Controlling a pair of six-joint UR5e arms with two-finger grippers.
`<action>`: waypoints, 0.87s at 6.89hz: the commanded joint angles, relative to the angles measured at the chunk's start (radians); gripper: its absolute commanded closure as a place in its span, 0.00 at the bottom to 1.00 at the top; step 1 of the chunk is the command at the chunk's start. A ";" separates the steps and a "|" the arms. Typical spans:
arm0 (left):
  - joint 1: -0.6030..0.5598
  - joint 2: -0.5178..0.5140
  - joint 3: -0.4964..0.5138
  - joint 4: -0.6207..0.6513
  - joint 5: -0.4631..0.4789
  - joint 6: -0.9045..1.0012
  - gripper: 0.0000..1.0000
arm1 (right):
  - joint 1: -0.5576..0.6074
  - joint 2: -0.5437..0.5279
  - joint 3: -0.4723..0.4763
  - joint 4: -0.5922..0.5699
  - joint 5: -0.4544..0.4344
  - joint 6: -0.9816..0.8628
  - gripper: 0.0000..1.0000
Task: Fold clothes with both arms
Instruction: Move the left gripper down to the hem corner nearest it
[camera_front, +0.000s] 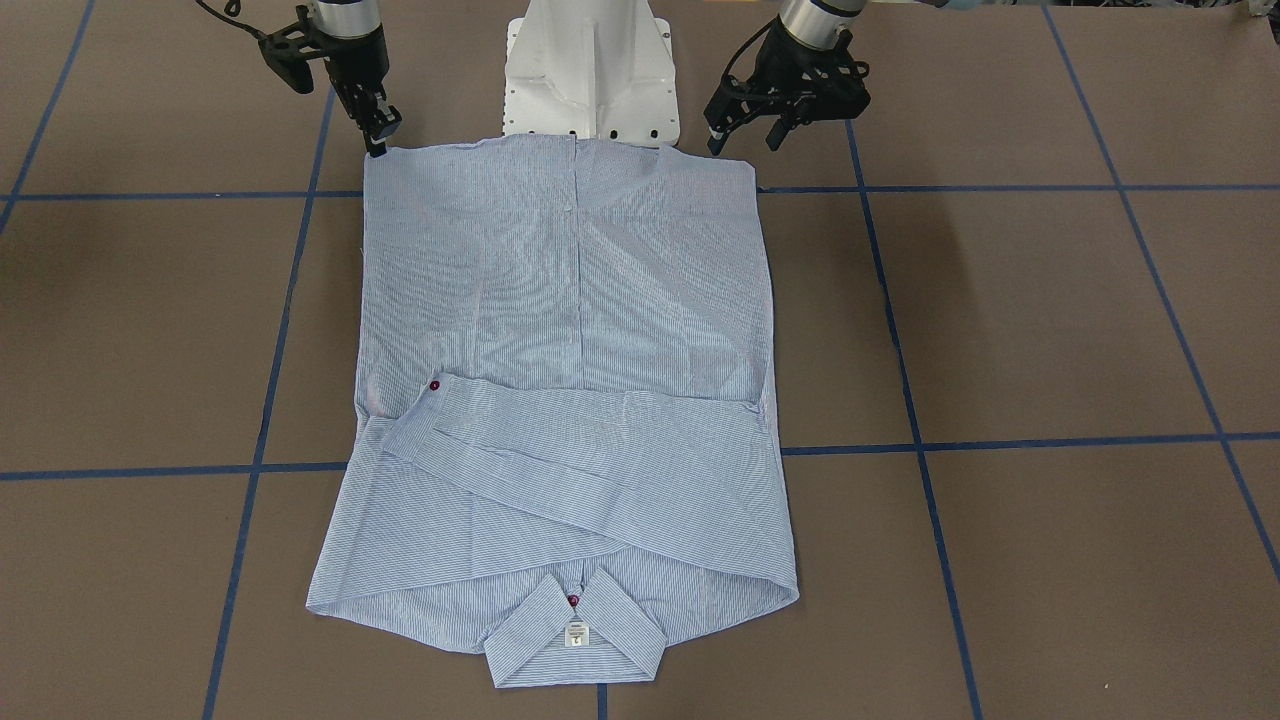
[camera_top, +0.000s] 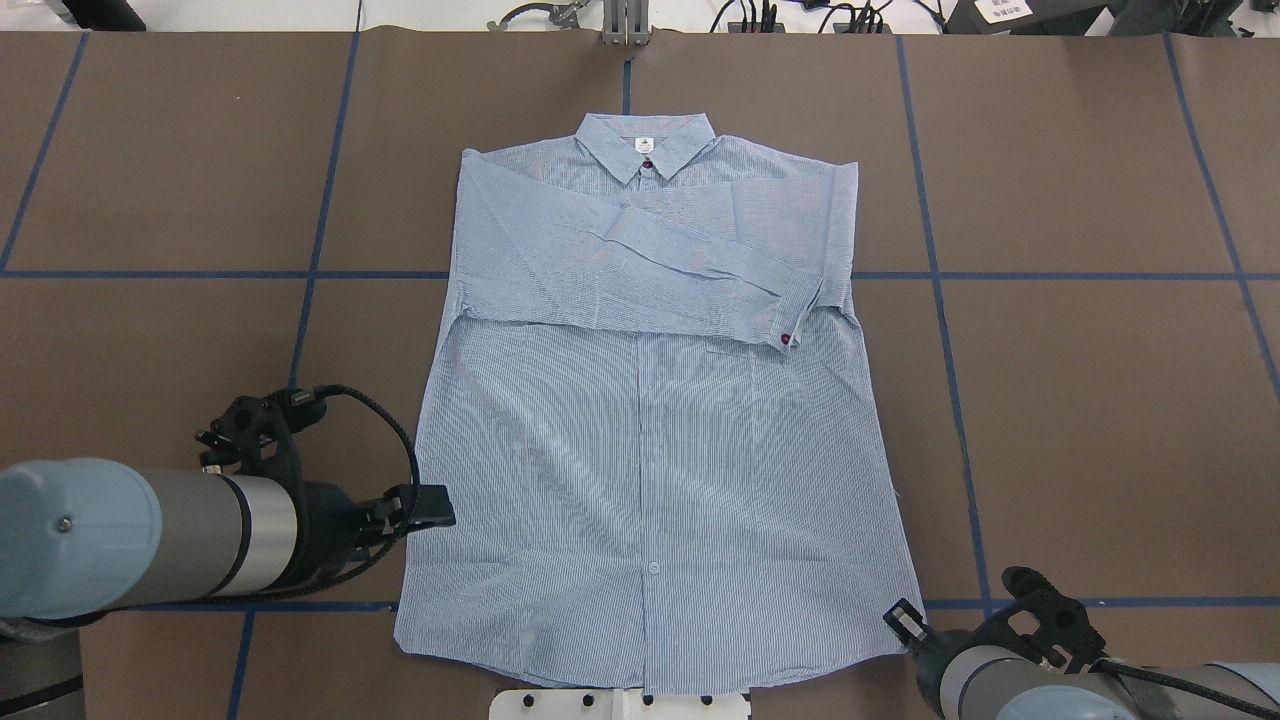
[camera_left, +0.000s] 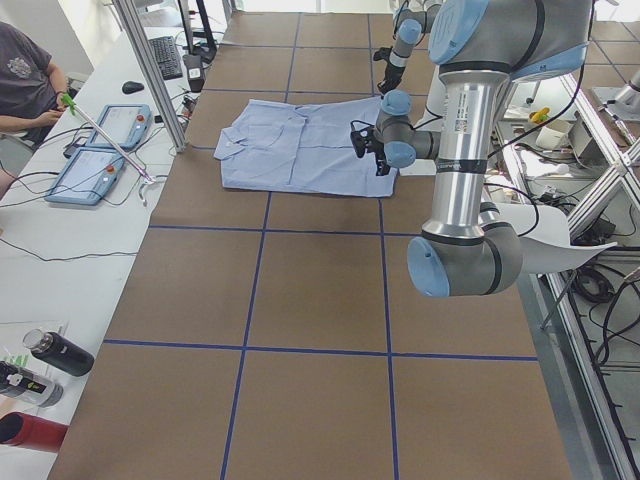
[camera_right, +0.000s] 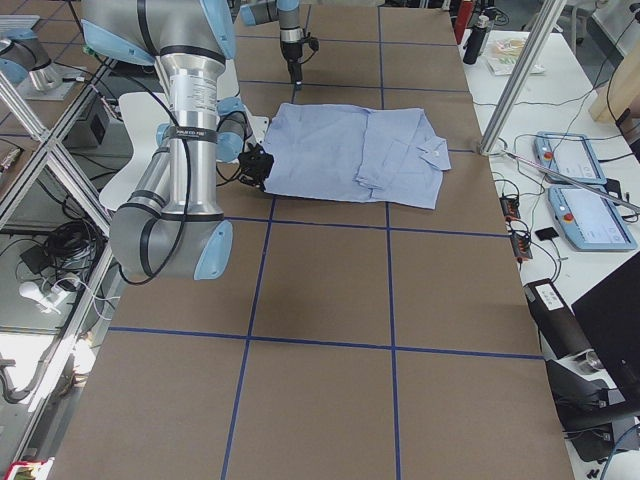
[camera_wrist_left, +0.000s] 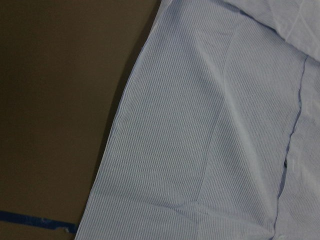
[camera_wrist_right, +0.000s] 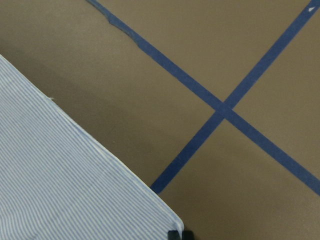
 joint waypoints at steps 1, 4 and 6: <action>0.021 0.002 0.049 -0.001 0.004 -0.024 0.08 | 0.000 -0.002 -0.001 -0.001 -0.001 0.000 1.00; 0.069 0.001 0.088 -0.005 0.005 -0.065 0.18 | 0.000 -0.003 -0.001 -0.001 -0.001 0.000 1.00; 0.073 0.004 0.094 -0.008 0.005 -0.068 0.24 | 0.000 -0.003 -0.002 -0.001 -0.001 0.000 1.00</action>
